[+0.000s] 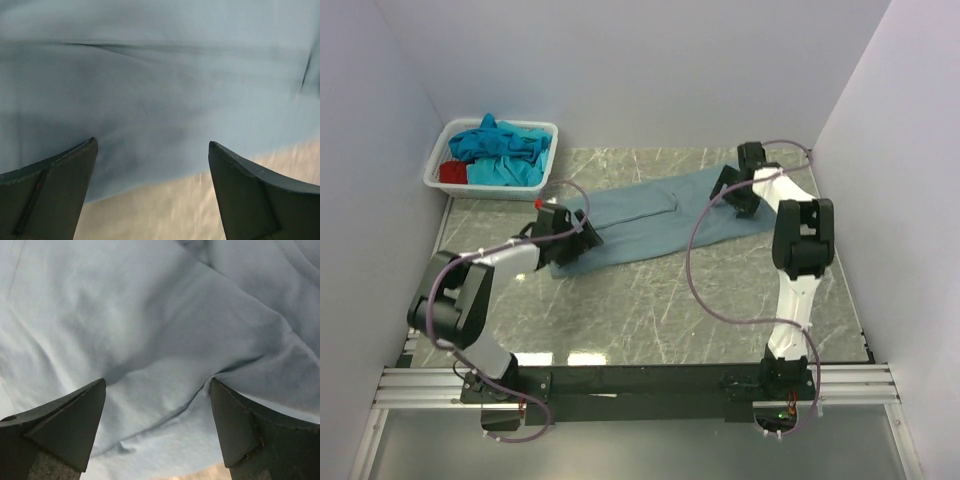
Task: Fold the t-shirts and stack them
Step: Fold the tshirt
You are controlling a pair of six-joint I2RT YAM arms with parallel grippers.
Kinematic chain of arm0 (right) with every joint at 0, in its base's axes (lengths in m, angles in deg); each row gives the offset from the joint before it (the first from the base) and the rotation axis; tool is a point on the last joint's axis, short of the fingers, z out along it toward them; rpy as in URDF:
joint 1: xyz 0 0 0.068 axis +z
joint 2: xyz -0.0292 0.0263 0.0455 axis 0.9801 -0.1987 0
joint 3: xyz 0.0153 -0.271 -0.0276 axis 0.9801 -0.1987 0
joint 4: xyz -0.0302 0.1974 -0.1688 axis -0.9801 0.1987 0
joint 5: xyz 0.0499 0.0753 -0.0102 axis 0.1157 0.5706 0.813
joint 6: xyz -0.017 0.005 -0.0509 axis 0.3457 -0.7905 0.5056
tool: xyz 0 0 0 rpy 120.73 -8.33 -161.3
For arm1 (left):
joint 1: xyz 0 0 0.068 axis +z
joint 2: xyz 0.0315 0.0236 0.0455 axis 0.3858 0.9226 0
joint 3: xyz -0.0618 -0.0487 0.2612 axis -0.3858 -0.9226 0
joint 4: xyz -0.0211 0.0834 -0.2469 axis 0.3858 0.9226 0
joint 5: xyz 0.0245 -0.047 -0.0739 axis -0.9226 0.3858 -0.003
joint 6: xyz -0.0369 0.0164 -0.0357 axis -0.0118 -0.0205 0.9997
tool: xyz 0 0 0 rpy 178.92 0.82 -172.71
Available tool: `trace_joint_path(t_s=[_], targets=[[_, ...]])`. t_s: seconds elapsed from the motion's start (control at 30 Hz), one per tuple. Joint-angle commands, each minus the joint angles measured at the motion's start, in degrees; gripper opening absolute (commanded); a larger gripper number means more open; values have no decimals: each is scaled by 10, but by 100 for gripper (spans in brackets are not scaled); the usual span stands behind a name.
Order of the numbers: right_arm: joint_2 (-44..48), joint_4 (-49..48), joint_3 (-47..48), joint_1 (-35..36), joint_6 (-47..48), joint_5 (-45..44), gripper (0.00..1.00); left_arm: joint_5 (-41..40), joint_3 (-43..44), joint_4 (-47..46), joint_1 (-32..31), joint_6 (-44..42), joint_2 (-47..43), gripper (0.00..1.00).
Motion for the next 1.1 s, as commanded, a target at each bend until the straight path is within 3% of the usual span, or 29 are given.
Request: trace_joint_path(t_s=[0.0, 0.17, 0.23, 0.3, 0.43, 0.63, 0.73, 0.87, 0.97, 1.07], targets=[[-75, 100, 156, 8, 59, 49, 91, 23, -76, 74, -71, 58, -44, 99], [-213, 174, 402, 45, 120, 91, 91, 90, -139, -4, -171, 136, -74, 99], [-251, 188, 452, 70, 132, 99, 91, 75, -128, 1, -224, 140, -76, 99], [-259, 160, 469, 85, 139, 127, 91, 57, -92, 20, -265, 123, -67, 99], [-232, 89, 433, 111, 136, 179, 91, 101, -32, -8, -324, 56, -26, 100], [-160, 92, 444, 116, 162, 105, 92, 77, 49, 54, -353, -27, -33, 99], [-91, 88, 391, 116, 164, 52, 92, 27, 64, 109, -349, -58, -78, 99], [6, 68, 215, 118, 112, 6, 92, -43, 32, 151, -315, -59, -124, 99], [81, 30, 69, 126, 86, 6, 92, -66, 7, 182, -233, -47, -140, 99], [125, -1, -29, 140, 58, -9, 92, -55, -41, 117, -175, -49, -175, 99]])
